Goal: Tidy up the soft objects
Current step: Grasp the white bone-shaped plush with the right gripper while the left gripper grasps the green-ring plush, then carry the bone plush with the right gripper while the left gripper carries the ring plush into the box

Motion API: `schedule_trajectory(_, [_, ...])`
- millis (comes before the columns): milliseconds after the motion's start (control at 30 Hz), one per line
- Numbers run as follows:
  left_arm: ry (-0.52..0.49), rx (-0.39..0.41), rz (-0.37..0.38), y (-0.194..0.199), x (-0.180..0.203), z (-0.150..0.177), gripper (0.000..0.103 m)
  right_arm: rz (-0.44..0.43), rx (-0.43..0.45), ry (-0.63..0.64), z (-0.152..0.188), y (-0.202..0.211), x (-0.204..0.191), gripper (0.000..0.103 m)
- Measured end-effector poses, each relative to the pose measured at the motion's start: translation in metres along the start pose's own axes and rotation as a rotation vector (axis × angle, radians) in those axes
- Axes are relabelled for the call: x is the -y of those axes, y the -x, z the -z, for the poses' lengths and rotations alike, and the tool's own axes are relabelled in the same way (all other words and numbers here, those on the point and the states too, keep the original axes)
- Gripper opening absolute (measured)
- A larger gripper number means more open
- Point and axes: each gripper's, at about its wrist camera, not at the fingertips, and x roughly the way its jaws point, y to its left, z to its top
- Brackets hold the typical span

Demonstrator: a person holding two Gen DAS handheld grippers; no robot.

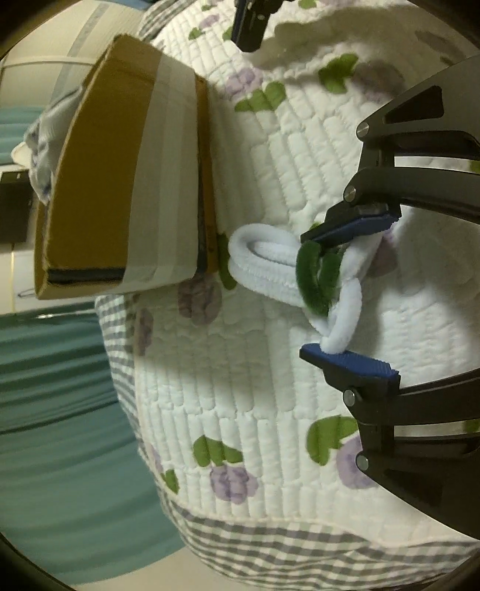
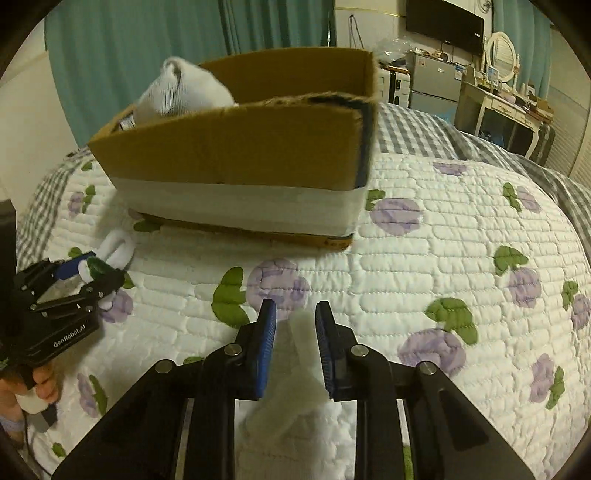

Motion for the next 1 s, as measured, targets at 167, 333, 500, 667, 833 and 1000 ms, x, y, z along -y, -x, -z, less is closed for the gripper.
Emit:
schedule_trajectory(167, [0.004,0.025,0.023,0.030,0.015,0.010,0.052,0.021,-0.027,-0.006,0.015,0.010,-0.001,0.065])
schedule_trajectory(333, [0.030,0.040,0.076,0.055,0.024,0.020,0.052,0.041,-0.081,-0.013,0.029,-0.004,-0.004,0.065])
schedule_trajectory(500, [0.082,0.044,0.093,0.075,0.021,0.027,0.052,0.066,-0.094,-0.011,0.035,-0.009,-0.002,0.032])
schedule_trajectory(667, [0.120,0.076,0.088,0.095,0.012,0.022,0.052,0.023,-0.033,-0.038,0.042,0.032,-0.006,0.032])
schedule_trajectory(833, [0.112,0.120,0.072,0.133,0.022,0.023,0.052,-0.022,0.043,-0.024,0.053,0.083,-0.020,0.032])
schedule_trajectory(1000, [0.086,0.163,0.096,0.179,0.041,0.019,0.052,-0.035,0.134,0.009,0.057,0.137,-0.032,0.032])
